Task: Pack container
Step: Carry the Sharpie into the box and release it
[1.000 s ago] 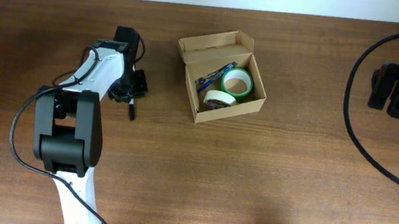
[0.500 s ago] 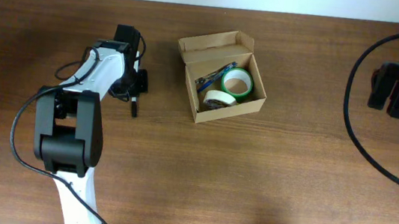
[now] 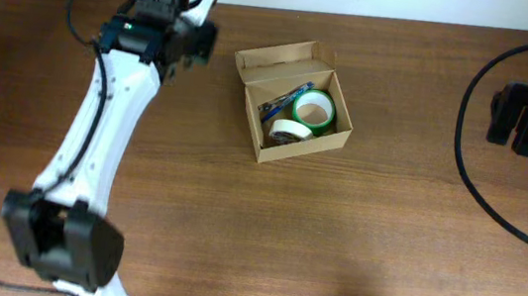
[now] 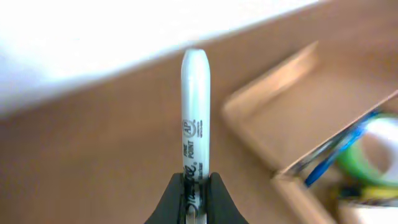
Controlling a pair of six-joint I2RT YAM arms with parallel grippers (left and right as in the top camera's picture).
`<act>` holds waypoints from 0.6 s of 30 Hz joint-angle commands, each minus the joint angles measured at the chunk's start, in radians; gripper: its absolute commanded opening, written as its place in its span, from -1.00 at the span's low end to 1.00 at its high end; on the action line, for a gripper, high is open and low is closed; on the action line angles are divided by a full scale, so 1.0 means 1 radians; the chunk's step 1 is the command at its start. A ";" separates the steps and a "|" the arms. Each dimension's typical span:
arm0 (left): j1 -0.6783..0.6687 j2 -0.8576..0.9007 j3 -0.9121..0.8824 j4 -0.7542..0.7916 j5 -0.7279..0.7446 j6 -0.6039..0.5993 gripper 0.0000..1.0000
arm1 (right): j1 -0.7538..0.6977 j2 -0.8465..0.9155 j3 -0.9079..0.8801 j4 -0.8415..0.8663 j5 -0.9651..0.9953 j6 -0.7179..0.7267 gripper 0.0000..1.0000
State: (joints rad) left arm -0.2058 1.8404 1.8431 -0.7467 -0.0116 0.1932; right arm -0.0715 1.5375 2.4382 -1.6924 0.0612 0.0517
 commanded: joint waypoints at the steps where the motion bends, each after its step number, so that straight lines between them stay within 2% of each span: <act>1: -0.062 0.013 -0.003 0.025 0.031 0.142 -0.96 | -0.008 -0.013 0.001 -0.006 -0.006 0.005 0.98; 5: -0.142 0.024 -0.003 0.066 0.129 0.320 -0.96 | -0.008 -0.013 0.001 -0.006 -0.006 0.005 0.98; 9: -0.208 0.064 -0.003 0.078 0.147 0.443 -0.97 | -0.008 -0.013 0.001 -0.006 -0.007 0.005 0.98; 18: -0.253 0.209 -0.003 0.064 0.163 0.517 -0.97 | -0.008 -0.013 0.001 -0.006 -0.010 0.005 0.98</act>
State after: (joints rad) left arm -0.4564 2.0052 1.8511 -0.6743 0.1249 0.6544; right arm -0.0715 1.5375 2.4382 -1.6924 0.0612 0.0528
